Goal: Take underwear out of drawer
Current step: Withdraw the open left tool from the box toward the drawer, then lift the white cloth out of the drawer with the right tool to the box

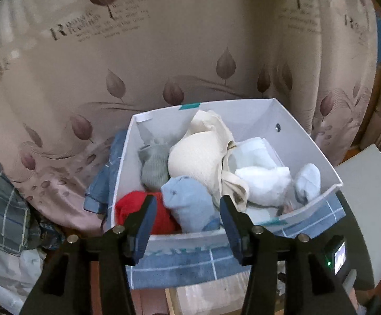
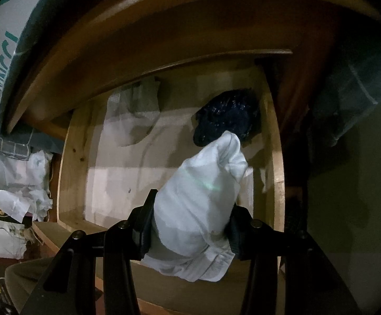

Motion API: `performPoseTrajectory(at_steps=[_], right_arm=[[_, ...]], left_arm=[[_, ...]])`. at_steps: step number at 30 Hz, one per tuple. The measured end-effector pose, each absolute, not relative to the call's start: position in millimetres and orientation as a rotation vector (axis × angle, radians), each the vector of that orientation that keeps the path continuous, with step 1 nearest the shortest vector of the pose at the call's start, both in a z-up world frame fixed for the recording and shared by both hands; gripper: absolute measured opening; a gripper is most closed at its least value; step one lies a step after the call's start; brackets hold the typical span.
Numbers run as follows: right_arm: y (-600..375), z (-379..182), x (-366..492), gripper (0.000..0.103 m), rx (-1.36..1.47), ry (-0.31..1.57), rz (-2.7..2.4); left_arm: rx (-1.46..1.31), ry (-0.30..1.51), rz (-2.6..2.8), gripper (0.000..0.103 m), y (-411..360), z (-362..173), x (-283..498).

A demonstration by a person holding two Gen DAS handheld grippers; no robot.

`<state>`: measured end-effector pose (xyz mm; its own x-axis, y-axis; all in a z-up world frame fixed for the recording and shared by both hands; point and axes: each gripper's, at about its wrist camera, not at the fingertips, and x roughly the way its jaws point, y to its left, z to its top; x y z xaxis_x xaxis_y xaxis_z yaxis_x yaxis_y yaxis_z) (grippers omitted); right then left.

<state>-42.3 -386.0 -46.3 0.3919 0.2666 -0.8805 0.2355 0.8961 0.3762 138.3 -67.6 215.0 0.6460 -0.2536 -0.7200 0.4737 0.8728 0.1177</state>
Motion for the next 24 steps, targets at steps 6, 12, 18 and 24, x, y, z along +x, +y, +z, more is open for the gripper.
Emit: performPoseTrajectory(at_steps=[6, 12, 18, 24], right_arm=[[-386.7, -42.2, -42.6, 0.044, 0.479, 1.155, 0.018], [-380.9, -30.2, -44.5, 0.044, 0.431, 1.108, 0.033], [-361.7, -17.2, -44.4, 0.044, 0.342, 1.084, 0.073], [-348.7, -11.3, -47.3, 0.044, 0.289, 1.091, 0.085]], left_arm=[[0.302, 0.697, -0.379, 0.051, -37.8, 195.6, 92.1], [0.314, 0.7, -0.329, 0.051, -20.8, 136.4, 55.9], [0.314, 0.729, -0.284, 0.051, -25.1, 75.2, 46.2], [0.239, 0.85, -0.303, 0.051, -16.8, 36.4, 51.4]])
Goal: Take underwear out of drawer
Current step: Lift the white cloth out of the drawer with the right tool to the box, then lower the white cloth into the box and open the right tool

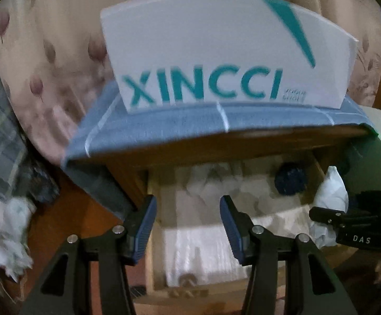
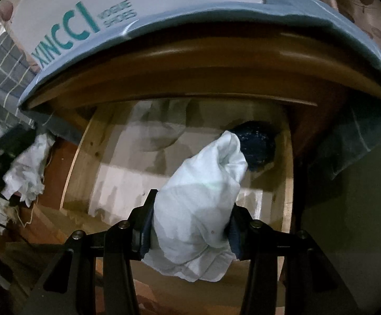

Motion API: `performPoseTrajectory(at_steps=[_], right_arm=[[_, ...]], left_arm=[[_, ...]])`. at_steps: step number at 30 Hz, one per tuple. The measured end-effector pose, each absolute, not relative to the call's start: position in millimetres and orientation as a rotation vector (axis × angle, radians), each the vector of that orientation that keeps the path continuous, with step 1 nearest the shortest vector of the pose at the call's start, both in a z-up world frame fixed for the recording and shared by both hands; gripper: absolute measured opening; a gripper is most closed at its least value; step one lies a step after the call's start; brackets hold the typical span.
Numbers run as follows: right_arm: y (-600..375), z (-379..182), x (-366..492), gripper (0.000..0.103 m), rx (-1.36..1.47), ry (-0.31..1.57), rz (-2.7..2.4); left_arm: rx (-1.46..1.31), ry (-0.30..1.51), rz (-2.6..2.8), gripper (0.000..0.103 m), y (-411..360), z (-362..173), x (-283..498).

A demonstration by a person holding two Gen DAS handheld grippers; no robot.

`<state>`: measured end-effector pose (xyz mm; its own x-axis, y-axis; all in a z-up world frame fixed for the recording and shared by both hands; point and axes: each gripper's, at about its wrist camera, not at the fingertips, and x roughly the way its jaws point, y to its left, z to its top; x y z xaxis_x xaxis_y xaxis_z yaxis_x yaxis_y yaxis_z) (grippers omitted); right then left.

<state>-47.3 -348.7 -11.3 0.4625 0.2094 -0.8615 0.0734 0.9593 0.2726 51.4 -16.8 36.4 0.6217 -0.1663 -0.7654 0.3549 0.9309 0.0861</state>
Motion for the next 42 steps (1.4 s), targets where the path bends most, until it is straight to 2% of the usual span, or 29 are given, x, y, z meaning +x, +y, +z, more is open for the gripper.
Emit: performPoseTrajectory(at_steps=[7, 11, 17, 24, 35, 42], right_arm=[[-336.8, 12.1, -51.6, 0.044, 0.274, 1.061, 0.092], [-333.5, 33.0, -55.5, 0.044, 0.27, 1.051, 0.111], [-334.7, 83.6, -69.8, 0.044, 0.255, 0.983, 0.133], [-333.5, 169.0, -71.9, 0.044, 0.197, 0.872, 0.154], [-340.4, 261.5, -14.4, 0.044, 0.145, 0.765, 0.1], [-335.4, 273.2, 37.0, 0.044, 0.097, 0.775, 0.057]], left_arm=[[0.126, 0.887, -0.277, 0.051, 3.3, 30.3, 59.1], [0.156, 0.883, -0.23, 0.051, 2.1, 28.9, 59.5], [0.153, 0.898, -0.223, 0.051, 5.1, 28.2, 61.4], [0.163, 0.913, -0.235, 0.051, 4.8, 26.0, 61.3], [0.172, 0.956, -0.24, 0.051, 4.2, 19.1, 65.7], [0.152, 0.957, -0.222, 0.051, 10.6, 20.3, 69.0]])
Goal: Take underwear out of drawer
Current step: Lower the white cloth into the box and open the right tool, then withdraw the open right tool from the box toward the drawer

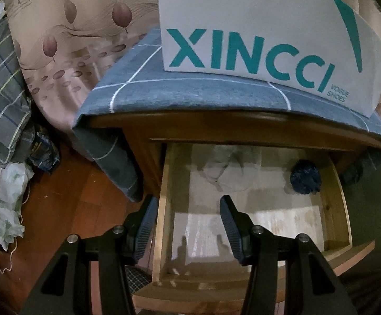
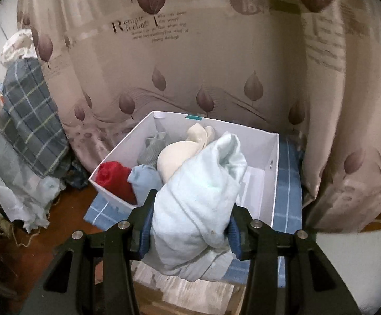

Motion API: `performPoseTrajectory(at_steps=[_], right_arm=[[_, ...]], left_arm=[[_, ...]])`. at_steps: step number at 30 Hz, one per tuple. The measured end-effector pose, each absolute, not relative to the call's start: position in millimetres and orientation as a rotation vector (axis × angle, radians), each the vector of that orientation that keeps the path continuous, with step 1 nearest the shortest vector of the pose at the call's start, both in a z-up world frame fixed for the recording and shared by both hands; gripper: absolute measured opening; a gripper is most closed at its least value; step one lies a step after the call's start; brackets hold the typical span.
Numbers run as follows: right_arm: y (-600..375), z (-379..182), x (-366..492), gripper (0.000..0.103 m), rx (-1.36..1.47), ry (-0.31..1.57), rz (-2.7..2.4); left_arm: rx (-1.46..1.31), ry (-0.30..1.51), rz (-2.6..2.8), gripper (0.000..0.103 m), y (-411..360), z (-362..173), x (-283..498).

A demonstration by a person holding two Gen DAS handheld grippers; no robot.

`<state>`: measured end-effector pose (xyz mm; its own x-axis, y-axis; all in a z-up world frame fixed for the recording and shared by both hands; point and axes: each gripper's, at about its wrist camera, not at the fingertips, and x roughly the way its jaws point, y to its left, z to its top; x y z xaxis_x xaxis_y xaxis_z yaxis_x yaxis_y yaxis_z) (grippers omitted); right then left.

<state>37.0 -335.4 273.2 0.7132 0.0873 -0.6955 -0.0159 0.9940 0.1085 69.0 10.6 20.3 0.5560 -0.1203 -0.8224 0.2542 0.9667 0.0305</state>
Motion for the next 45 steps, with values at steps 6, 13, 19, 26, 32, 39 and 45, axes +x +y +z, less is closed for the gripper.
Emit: performPoseTrajectory(at_steps=[6, 13, 19, 26, 32, 39, 45], right_arm=[[-345.2, 246.9, 82.4, 0.044, 0.066, 0.847, -0.005], [-353.9, 222.8, 114.1, 0.044, 0.081, 0.89, -0.043], [-351.8, 203.9, 129.5, 0.046, 0.073, 0.93, -0.053], [-351.0, 194.1, 132.7, 0.049, 0.071, 0.934, -0.065], [-350.8, 191.8, 130.1, 0.056, 0.078, 0.928, -0.064], [-348.9, 201.5, 118.3, 0.07, 0.063, 0.893, -0.064], [-341.0, 219.1, 86.0, 0.071, -0.004, 0.834, -0.032]], left_arm=[[0.13, 0.979, -0.216, 0.051, 12.5, 17.8, 72.8], [0.123, 0.986, -0.215, 0.051, 11.6, 16.6, 75.6], [0.131, 0.994, -0.215, 0.051, 8.9, 15.4, 75.8], [0.143, 1.002, -0.217, 0.051, 6.4, 13.0, 76.3], [0.142, 1.007, -0.218, 0.051, 6.4, 12.5, 77.9], [0.148, 1.008, -0.211, 0.051, 5.4, 11.2, 78.2], [0.134, 1.006, -0.189, 0.051, 12.7, 12.1, 81.2]])
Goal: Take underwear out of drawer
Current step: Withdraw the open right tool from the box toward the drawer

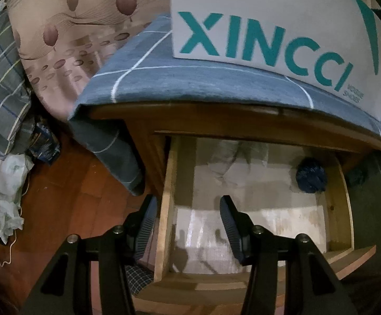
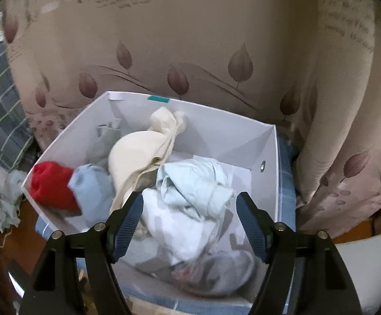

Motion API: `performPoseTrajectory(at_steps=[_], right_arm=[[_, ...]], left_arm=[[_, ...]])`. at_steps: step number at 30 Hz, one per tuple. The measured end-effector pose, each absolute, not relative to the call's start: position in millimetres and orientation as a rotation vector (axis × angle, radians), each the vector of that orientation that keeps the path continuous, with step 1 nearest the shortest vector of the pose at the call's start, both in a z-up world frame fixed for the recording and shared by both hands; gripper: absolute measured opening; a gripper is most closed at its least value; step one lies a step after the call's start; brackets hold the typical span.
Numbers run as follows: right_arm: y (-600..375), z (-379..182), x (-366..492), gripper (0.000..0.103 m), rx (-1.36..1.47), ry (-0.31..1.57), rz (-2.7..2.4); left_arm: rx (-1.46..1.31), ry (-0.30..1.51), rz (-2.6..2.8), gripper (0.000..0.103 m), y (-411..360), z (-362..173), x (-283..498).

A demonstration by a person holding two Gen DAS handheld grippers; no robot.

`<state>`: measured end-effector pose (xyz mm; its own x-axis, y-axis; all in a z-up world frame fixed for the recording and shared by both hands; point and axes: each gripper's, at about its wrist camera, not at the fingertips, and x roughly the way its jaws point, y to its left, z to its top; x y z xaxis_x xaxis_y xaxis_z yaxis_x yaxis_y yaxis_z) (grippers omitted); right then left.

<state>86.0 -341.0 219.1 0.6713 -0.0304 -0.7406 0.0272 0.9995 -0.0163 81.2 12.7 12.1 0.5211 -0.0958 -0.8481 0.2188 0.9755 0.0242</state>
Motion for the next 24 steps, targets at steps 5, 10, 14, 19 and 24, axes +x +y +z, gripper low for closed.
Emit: performPoseTrajectory(at_steps=[5, 10, 14, 19, 24], right_arm=[[-320.2, 220.9, 34.0, 0.067, -0.166, 0.794, 0.043], [-297.9, 198.4, -20.9, 0.057, -0.307, 0.805, 0.139], [-279.6, 160.6, -50.2, 0.057, -0.43, 0.873, 0.213], [-267.5, 88.7, -59.4, 0.05, -0.548, 1.035, 0.25], [-266.1, 28.8, -44.1, 0.044, -0.699, 1.122, 0.208]], left_arm=[[0.082, 1.014, -0.163, 0.051, 27.0, 13.9, 85.6], [0.051, 1.015, -0.137, 0.051, 35.4, 15.9, 87.0], [0.039, 1.018, -0.129, 0.051, 38.7, 16.6, 87.9], [0.049, 1.019, -0.129, 0.051, 39.2, 16.6, 86.3], [0.024, 1.016, -0.12, 0.051, 45.4, 18.4, 86.4]])
